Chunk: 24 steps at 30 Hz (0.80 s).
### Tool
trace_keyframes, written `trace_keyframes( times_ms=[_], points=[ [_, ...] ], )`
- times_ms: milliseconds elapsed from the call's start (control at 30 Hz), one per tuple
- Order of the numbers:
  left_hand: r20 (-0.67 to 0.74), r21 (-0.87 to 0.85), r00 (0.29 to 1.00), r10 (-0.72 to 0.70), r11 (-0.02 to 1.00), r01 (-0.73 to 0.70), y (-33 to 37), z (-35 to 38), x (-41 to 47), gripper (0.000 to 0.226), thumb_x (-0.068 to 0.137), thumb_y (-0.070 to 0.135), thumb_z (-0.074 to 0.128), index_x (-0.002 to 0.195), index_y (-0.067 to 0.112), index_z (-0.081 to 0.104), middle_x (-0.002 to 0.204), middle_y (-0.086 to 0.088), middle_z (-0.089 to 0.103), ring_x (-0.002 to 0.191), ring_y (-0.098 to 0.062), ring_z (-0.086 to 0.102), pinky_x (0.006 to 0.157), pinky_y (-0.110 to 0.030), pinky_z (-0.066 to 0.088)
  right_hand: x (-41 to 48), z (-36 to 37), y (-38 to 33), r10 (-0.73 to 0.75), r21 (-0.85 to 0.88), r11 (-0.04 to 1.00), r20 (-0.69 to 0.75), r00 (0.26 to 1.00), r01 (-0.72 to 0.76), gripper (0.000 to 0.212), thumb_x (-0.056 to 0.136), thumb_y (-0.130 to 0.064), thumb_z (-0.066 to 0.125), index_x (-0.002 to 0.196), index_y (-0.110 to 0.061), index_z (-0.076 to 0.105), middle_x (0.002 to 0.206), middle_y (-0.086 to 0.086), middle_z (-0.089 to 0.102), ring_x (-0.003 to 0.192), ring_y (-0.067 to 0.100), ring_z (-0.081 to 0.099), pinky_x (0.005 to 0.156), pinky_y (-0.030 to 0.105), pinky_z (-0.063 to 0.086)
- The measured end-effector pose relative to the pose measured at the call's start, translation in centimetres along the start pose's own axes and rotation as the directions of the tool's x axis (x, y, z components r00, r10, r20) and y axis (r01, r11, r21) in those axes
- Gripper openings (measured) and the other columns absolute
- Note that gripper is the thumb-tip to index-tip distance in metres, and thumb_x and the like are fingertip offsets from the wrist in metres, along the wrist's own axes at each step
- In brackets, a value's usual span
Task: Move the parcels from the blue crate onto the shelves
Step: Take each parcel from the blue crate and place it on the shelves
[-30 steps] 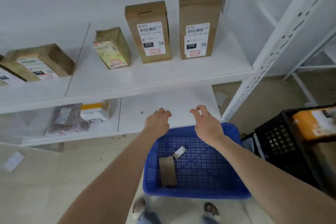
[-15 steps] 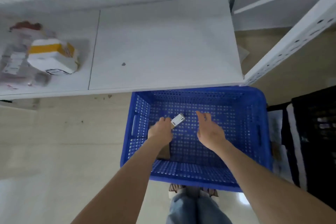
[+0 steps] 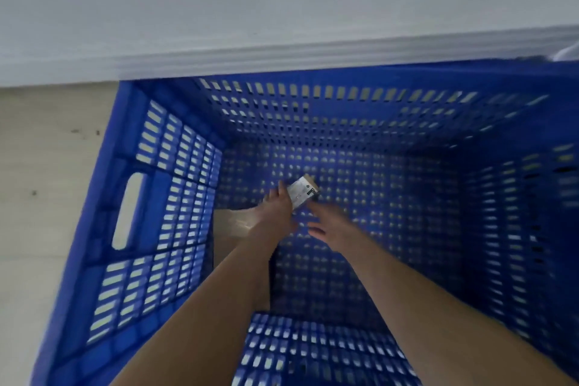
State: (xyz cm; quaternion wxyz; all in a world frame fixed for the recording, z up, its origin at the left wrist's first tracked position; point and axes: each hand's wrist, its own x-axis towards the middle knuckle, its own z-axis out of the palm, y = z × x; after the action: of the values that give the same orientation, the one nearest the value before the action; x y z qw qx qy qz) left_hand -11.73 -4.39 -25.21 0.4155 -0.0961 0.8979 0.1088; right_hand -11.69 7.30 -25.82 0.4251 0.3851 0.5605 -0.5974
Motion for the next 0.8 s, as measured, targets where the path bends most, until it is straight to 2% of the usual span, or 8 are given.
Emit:
trace_keyframes(
  times_ms=[133,233,300,367,500,567,700,800],
  points=[
    [-0.093,0.142,0.995,0.031,0.990,-0.018,1.0,1.0,0.8,0.069,0.088,0.022,0.061,0.143,0.007,0.024,0.146,-0.015,0.029,0.133,-0.032,0.034,0.103,-0.042,0.041,0.3,-0.6,-0.2,0.005,0.073,0.997,0.111,0.994,-0.013,0.033,0.097,-0.034,0.053,0.122,-0.012,0.054,0.127,0.012,0.057,0.123,0.032,0.052,0.094,0.036,0.046],
    [-0.294,0.107,0.934,0.200,0.979,-0.176,1.3,0.0,-2.7,0.056,0.086,0.017,0.059,0.137,0.013,0.037,0.134,-0.009,0.036,0.123,-0.028,0.038,0.095,-0.039,0.045,-2.8,-1.7,-1.6,0.018,0.204,0.978,0.114,0.993,-0.041,0.057,0.084,-0.058,0.060,0.113,-0.009,0.062,0.107,0.011,0.066,0.104,0.028,0.063,0.078,0.037,0.055],
    [-0.338,0.103,0.883,0.326,0.945,-0.310,1.1,-1.8,-6.4,0.060,0.085,0.019,0.061,0.139,0.017,0.035,0.132,-0.007,0.035,0.122,-0.025,0.036,0.095,-0.038,0.045,-6.1,-2.5,-2.9,0.034,0.258,0.965,0.084,0.996,-0.055,0.060,0.080,-0.062,0.062,0.108,-0.009,0.068,0.104,0.013,0.070,0.096,0.027,0.067,0.068,0.035,0.058],
    [-0.292,0.070,0.879,0.378,0.925,-0.374,0.8,-4.1,-10.3,0.074,0.082,0.034,0.069,0.143,0.023,0.029,0.136,-0.005,0.029,0.126,-0.023,0.034,0.100,-0.038,0.044,-10.2,-3.4,-4.3,0.013,0.293,0.956,0.055,0.998,-0.028,0.045,0.087,-0.044,0.064,0.111,-0.007,0.065,0.105,0.015,0.069,0.097,0.027,0.067,0.069,0.035,0.058],
    [-0.284,-0.352,0.952,0.113,0.911,-0.213,1.4,-10.6,-17.7,0.085,0.086,0.056,0.055,0.151,0.022,0.012,0.151,-0.006,0.021,0.133,-0.025,0.037,0.100,-0.040,0.042,-20.0,-3.5,-8.1,-0.064,0.331,0.942,-0.006,0.998,0.062,0.029,0.091,-0.018,0.061,0.117,-0.008,0.058,0.103,0.013,0.064,0.094,0.027,0.065,0.077,0.036,0.055],
    [-0.195,-0.630,0.980,-0.037,0.771,-0.096,1.9,-14.2,-21.1,0.082,0.089,0.053,0.051,0.152,0.020,0.011,0.151,-0.008,0.031,0.130,-0.026,0.044,0.103,-0.041,0.042,-25.5,-3.0,-10.1,-0.108,0.341,0.935,0.022,0.994,0.095,0.028,0.092,-0.012,0.056,0.120,-0.010,0.056,0.104,0.013,0.063,0.094,0.026,0.064,0.076,0.035,0.055],
    [-0.115,-0.868,0.992,-0.048,0.491,-0.076,3.8,-22.5,-29.3,0.056,0.089,0.041,0.060,0.136,0.013,0.045,0.124,-0.008,0.060,0.105,-0.024,0.063,0.089,-0.045,0.054,-36.6,-2.1,-14.2,-0.160,0.406,0.907,0.090,0.983,0.111,0.018,0.092,-0.004,0.051,0.107,-0.010,0.059,0.099,0.014,0.060,0.094,0.028,0.060,0.081,0.038,0.053],
    [-0.192,-0.887,0.981,0.027,0.424,-0.185,4.8,-28.6,-36.2,0.026,0.092,0.035,0.059,0.115,0.022,0.057,0.111,-0.004,0.067,0.098,-0.021,0.066,0.091,-0.046,0.053,-44.6,-1.4,-17.4,-0.201,0.344,0.925,0.089,0.976,0.159,0.012,0.091,-0.008,0.056,0.103,-0.009,0.060,0.097,0.014,0.062,0.095,0.027,0.059,0.093,0.041,0.050]
  ],
)
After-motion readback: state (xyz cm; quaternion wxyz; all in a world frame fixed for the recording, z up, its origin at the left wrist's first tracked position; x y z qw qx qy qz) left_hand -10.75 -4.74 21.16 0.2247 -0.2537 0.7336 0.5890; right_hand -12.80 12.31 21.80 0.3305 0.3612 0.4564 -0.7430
